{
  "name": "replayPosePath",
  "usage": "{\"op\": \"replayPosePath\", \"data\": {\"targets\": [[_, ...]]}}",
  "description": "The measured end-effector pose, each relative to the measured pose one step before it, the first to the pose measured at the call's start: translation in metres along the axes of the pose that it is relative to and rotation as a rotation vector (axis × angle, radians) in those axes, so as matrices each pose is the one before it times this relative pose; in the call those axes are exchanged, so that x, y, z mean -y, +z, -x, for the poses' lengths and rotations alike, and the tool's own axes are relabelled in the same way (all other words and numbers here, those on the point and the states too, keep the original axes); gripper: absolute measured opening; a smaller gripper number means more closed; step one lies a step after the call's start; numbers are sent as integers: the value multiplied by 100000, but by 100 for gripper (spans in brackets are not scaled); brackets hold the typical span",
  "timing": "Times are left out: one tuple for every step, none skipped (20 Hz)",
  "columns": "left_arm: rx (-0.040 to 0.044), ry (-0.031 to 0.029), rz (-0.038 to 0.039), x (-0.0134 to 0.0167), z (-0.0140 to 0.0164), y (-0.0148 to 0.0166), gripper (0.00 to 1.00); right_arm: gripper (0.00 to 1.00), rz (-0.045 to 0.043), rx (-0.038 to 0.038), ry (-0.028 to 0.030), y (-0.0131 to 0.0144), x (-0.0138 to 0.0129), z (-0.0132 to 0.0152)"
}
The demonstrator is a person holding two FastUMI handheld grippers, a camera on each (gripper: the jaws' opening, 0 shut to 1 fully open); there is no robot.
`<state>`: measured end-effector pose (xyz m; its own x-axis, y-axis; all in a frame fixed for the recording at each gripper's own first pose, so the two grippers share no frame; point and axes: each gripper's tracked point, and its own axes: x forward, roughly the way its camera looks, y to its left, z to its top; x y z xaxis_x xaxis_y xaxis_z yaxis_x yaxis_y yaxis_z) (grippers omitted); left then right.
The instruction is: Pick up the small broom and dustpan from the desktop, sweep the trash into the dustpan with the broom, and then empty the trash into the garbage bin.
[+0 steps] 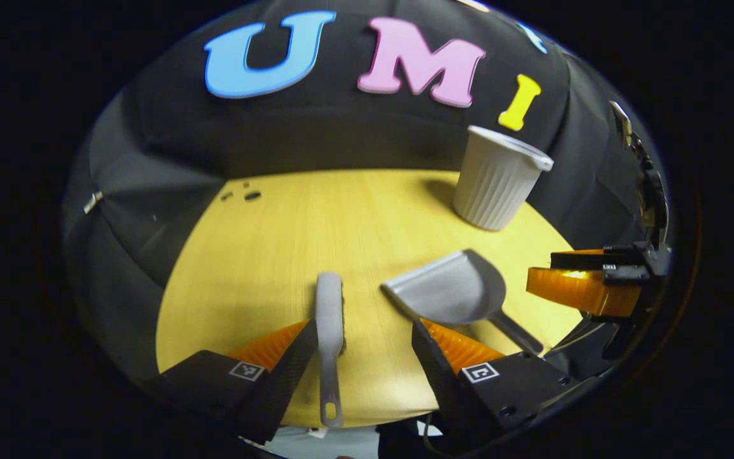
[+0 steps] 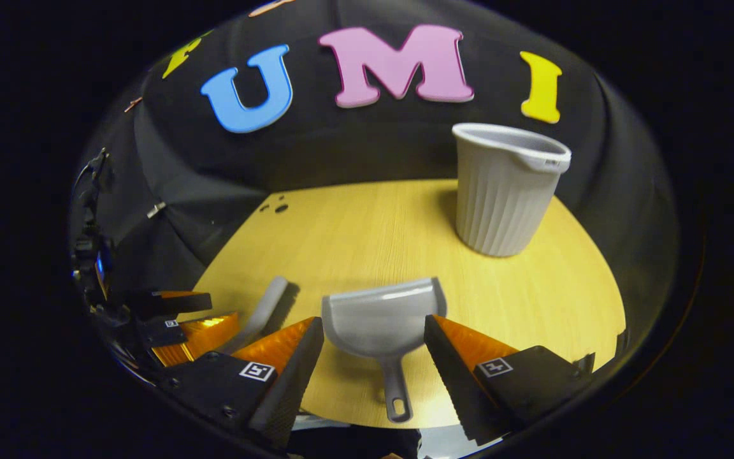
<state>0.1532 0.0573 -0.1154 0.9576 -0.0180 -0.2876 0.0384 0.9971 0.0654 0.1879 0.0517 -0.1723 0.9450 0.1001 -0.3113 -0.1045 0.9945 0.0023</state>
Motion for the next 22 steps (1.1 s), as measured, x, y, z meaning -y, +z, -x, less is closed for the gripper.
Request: {"op": "replayPosePath", "data": {"targets": [[6479, 1008, -288, 261, 1386, 1561, 96, 98, 3088, 6457, -1670, 1816, 210, 981], [6745, 944, 353, 374, 1469, 1826, 96, 98, 2591, 5785, -1875, 1071, -56, 779], [6645, 447, 1262, 203, 1161, 1609, 96, 99, 1678, 5571, -680, 1112, -127, 779], [6144, 204, 1713, 195, 1149, 1503, 96, 99, 1084, 5202, 206, 1661, -72, 1556], [5854, 612, 1066, 348, 951, 1354, 96, 99, 745, 4368, 794, 1350, -316, 1058], [5971, 1818, 361, 160, 1257, 1403, 96, 99, 1267, 3455, 913, 1050, -532, 1254], [4450, 824, -221, 347, 1463, 1497, 96, 99, 2669, 745, 1685, 245, -604, 1142], [3203, -727, -390, 547, 1212, 1123, 96, 99, 3202, 939, 834, -2, -273, 931], [789, -2301, 440, 1031, 874, 492, 96, 99, 2490, 1484, -231, 227, -156, 884], [-102, -1839, 1123, 613, 732, -50, 96, 99, 868, 1570, -246, 316, -264, 914], [-479, -1524, 805, 475, 526, -500, 96, 98, -413, 1120, -540, 202, -281, 875], [513, -1298, 50, 181, 423, 17, 96, 98, -1203, 511, -1072, -97, -89, 969], [298, -51, -640, -178, 26, -28, 96, 98, -1770, -180, -1446, -191, 137, 702], [626, 834, -849, -344, 77, 335, 96, 98, -1698, -507, -50, -447, -16, 282], [1011, 1220, -499, -488, 85, 198, 96, 98, -1267, -832, 308, -451, -192, 112], [649, 478, 14, -296, -7, 200, 96, 98, -865, -1188, -438, -657, 7, 113], [-274, 89, 183, -150, -68, -356, 96, 98, -753, -1363, -962, -417, 116, 58], [-995, -489, 477, -50, 109, -421, 96, 98, -369, -1776, -530, -124, 10, 54], [-1572, -636, 799, -32, 0, -609, 96, 98, -672, -1858, -361, -489, 22, -57], [-2176, -758, 1158, -25, 92, -650, 96, 98, -32, -1658, -434, -401, 90, -214], [-2013, -709, 1008, -34, -71, -733, 96, 98, 318, -1149, -1190, -359, 196, -46], [-2330, -750, 938, -47, -45, -503, 96, 98, -190, -415, -856, -328, 229, 102]]}}
